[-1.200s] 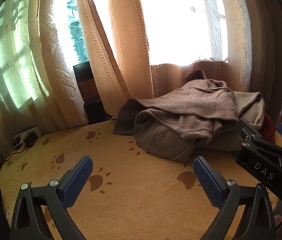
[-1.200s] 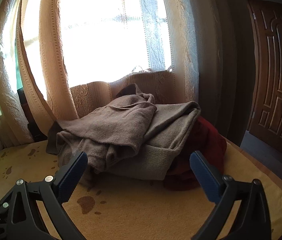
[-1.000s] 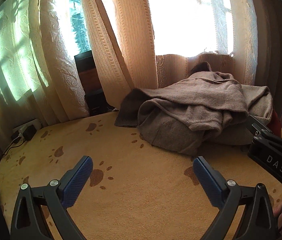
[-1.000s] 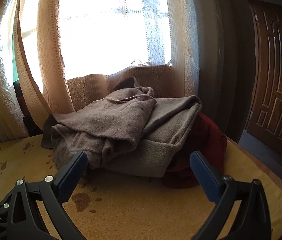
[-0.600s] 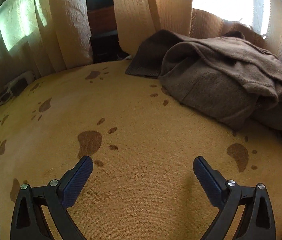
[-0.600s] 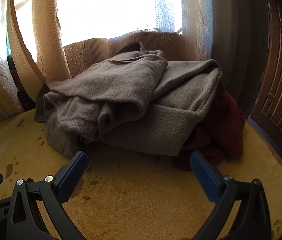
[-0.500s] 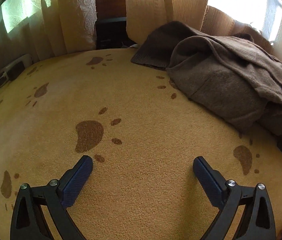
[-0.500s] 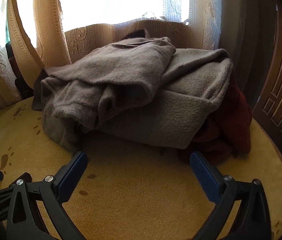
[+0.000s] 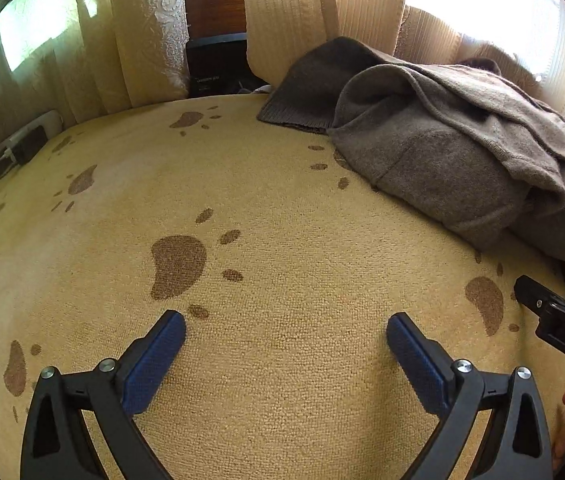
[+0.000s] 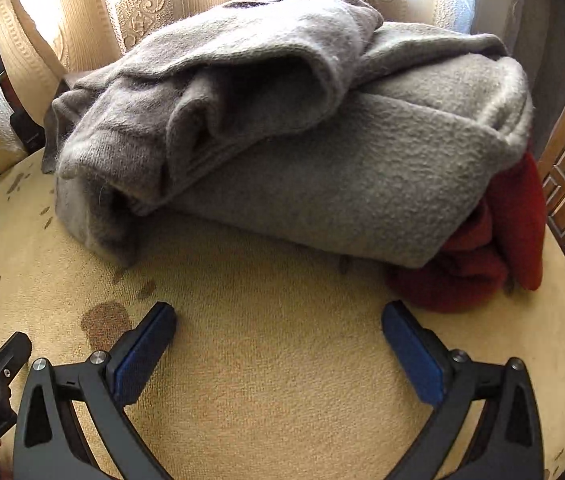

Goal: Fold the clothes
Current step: 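Move both tools toward the pile of grey-brown clothes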

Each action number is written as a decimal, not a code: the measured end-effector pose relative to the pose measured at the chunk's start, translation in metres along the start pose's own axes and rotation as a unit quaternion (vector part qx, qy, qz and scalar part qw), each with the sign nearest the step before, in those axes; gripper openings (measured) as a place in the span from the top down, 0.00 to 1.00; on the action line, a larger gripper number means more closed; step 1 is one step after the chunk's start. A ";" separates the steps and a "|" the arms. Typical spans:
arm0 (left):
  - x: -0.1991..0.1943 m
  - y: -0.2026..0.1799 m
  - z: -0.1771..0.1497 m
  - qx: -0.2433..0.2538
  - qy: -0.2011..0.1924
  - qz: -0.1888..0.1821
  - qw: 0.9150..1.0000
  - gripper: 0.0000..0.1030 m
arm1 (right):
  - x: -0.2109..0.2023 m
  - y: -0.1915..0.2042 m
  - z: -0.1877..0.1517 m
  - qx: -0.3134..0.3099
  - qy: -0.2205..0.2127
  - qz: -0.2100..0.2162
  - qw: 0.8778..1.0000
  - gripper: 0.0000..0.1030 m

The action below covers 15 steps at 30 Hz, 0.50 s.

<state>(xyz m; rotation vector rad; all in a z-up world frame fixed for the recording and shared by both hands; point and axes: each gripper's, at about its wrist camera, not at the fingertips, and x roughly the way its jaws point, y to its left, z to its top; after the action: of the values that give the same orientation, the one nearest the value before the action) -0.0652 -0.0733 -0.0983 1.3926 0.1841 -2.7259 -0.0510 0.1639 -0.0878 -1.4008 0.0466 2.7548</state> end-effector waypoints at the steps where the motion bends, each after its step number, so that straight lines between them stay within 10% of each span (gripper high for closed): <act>1: -0.001 0.002 0.000 -0.006 -0.003 -0.008 1.000 0.01 | -0.001 0.000 -0.003 -0.007 -0.001 0.005 1.000 0.00; 7: -0.006 0.021 -0.002 -0.056 -0.028 -0.073 0.995 0.01 | -0.015 -0.009 -0.031 -0.064 -0.001 0.045 0.997 0.00; 15: -0.001 0.012 -0.001 -0.047 -0.025 -0.054 0.997 0.01 | -0.041 -0.014 -0.079 -0.111 0.000 0.067 0.992 0.00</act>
<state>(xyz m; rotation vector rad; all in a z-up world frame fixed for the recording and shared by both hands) -0.0623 -0.0847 -0.0986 1.3242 0.3915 -2.7943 0.0376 0.1728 -0.1016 -1.4973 -0.1777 2.9474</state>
